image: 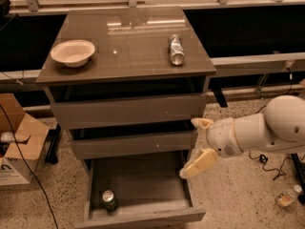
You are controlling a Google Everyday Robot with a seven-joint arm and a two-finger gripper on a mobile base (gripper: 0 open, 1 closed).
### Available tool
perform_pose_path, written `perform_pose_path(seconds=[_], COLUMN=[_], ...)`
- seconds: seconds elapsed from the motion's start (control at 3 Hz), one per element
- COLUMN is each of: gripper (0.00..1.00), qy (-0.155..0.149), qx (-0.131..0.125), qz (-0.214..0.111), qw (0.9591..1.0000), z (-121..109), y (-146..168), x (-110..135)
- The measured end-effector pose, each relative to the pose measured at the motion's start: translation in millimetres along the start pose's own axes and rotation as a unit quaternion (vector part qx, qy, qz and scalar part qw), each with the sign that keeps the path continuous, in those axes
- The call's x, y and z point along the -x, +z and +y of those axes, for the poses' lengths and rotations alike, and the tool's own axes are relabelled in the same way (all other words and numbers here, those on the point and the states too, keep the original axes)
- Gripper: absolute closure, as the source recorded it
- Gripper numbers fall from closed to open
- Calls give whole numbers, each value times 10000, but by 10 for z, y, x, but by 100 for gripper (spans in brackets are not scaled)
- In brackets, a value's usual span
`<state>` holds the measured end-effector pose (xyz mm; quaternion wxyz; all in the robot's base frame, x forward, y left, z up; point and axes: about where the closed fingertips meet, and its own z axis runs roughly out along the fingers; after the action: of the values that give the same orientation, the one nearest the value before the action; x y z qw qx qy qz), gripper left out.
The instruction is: Pick green can from bottom drawer and place on counter
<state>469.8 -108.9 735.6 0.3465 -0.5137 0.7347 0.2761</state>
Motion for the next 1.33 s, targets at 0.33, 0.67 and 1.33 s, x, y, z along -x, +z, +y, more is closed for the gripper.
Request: perform_pose_path(seconds=[0.33,0.67,1.33], gripper=[0,0,0], qy=[473,725,714], qx=[397,568,430], qz=[-710,-807,-554], qw=[9956,9925,9950], z=[-53,-39,-162], y=[575,738,1535], x=[-71,-259,-599])
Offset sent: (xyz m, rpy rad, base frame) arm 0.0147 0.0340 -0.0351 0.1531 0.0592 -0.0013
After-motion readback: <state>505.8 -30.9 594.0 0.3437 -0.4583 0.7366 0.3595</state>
